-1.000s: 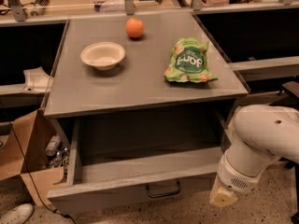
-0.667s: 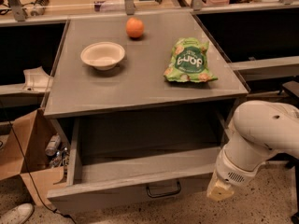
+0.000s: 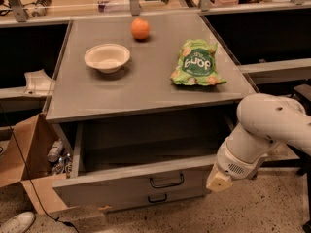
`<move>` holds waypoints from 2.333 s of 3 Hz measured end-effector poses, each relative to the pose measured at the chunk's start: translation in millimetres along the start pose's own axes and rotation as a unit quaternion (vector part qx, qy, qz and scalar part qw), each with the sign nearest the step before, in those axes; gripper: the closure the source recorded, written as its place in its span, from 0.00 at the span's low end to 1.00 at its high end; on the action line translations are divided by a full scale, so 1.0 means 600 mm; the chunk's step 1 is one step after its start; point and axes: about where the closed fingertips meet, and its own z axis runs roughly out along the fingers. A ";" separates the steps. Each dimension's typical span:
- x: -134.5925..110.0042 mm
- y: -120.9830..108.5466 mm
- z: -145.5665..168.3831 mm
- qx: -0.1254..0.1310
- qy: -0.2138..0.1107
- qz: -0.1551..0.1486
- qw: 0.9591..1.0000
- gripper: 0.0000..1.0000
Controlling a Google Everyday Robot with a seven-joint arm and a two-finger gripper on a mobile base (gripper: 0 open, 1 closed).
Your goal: Close top drawer
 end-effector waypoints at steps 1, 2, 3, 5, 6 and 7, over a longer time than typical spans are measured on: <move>-0.025 -0.023 -0.001 0.009 -0.010 0.002 1.000 1.00; -0.025 -0.022 -0.001 0.009 -0.010 0.002 1.000 1.00; -0.079 -0.052 -0.020 0.021 -0.038 -0.012 0.999 1.00; -0.097 -0.073 -0.014 0.027 -0.053 0.000 0.998 1.00; -0.114 -0.089 -0.015 0.037 -0.065 0.004 0.997 1.00; -0.127 -0.102 -0.018 0.045 -0.075 0.005 0.996 1.00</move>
Offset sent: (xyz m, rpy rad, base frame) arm 0.0772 0.0364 0.0203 0.0736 -0.0993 -0.0085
